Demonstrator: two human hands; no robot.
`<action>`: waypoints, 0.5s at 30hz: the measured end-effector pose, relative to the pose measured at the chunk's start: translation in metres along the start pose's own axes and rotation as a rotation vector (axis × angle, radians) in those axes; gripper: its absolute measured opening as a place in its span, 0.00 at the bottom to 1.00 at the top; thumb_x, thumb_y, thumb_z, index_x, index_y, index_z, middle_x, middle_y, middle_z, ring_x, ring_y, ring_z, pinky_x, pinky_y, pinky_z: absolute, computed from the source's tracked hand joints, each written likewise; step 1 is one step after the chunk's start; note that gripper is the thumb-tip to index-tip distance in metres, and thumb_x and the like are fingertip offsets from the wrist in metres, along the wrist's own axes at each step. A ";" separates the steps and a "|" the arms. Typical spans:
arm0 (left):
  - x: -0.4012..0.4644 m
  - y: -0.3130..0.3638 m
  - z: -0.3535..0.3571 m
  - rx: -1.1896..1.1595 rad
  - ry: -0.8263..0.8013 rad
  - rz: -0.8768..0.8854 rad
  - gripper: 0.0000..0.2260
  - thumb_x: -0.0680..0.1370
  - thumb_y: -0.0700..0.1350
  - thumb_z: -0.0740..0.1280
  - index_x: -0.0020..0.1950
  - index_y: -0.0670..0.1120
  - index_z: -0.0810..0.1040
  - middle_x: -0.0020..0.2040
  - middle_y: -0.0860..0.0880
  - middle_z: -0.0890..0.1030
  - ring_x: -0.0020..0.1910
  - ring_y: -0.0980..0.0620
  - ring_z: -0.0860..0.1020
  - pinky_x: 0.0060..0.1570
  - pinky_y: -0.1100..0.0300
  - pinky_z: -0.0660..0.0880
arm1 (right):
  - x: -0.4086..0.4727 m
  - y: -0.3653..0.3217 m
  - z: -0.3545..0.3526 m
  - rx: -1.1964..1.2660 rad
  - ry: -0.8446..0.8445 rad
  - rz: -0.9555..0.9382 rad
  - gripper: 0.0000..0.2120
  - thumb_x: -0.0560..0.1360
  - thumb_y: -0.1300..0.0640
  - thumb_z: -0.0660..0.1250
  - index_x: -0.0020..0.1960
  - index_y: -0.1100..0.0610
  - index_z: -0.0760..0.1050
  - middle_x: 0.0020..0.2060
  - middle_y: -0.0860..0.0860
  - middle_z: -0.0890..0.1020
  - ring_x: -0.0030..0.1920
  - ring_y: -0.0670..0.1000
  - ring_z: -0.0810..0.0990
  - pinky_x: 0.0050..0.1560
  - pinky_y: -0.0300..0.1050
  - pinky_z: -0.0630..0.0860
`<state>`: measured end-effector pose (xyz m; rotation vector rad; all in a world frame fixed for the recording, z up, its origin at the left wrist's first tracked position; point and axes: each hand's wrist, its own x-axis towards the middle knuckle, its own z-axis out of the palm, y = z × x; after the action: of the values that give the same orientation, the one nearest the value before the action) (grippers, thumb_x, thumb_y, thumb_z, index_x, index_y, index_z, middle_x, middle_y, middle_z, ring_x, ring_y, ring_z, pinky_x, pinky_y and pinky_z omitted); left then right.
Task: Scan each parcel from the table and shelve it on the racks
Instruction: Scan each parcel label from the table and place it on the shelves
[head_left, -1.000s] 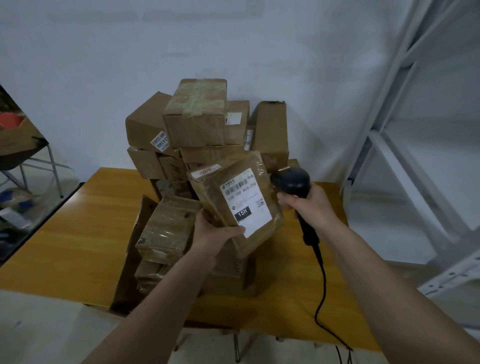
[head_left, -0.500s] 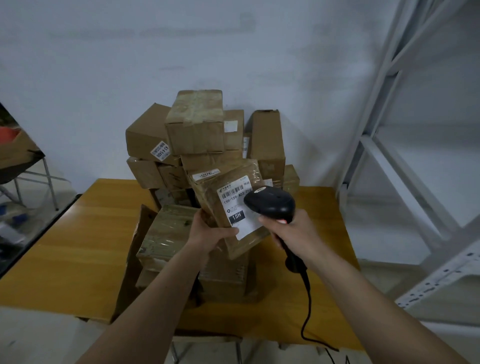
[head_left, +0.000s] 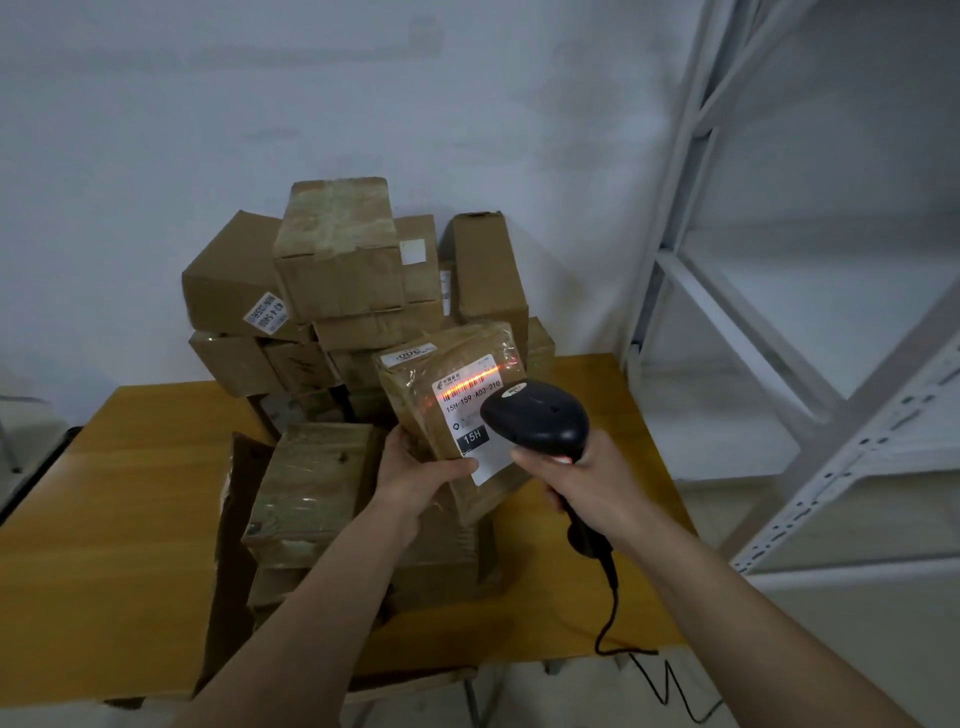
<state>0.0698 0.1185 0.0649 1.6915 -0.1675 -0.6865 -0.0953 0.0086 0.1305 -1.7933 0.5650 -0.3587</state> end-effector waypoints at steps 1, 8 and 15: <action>0.002 -0.001 0.004 0.014 -0.017 0.001 0.45 0.61 0.39 0.82 0.73 0.51 0.65 0.64 0.50 0.76 0.63 0.46 0.75 0.58 0.41 0.77 | -0.003 0.001 -0.001 0.008 0.018 0.006 0.12 0.76 0.56 0.70 0.34 0.53 0.75 0.23 0.49 0.73 0.23 0.43 0.72 0.28 0.32 0.71; 0.000 0.001 0.034 0.094 -0.092 0.008 0.46 0.60 0.41 0.83 0.74 0.51 0.64 0.66 0.50 0.75 0.64 0.46 0.74 0.59 0.44 0.76 | -0.033 0.013 -0.019 0.084 0.149 0.043 0.13 0.75 0.54 0.70 0.32 0.52 0.75 0.22 0.48 0.72 0.23 0.44 0.71 0.28 0.33 0.70; -0.041 0.025 0.073 0.088 -0.105 0.069 0.49 0.57 0.41 0.84 0.74 0.49 0.64 0.65 0.49 0.76 0.63 0.45 0.75 0.58 0.43 0.77 | -0.068 0.013 -0.067 0.124 0.205 -0.017 0.16 0.76 0.52 0.70 0.30 0.52 0.74 0.22 0.49 0.73 0.23 0.46 0.71 0.29 0.35 0.71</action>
<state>0.0046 0.0691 0.0960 1.7262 -0.3324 -0.7256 -0.1897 -0.0115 0.1404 -1.6536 0.6565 -0.5819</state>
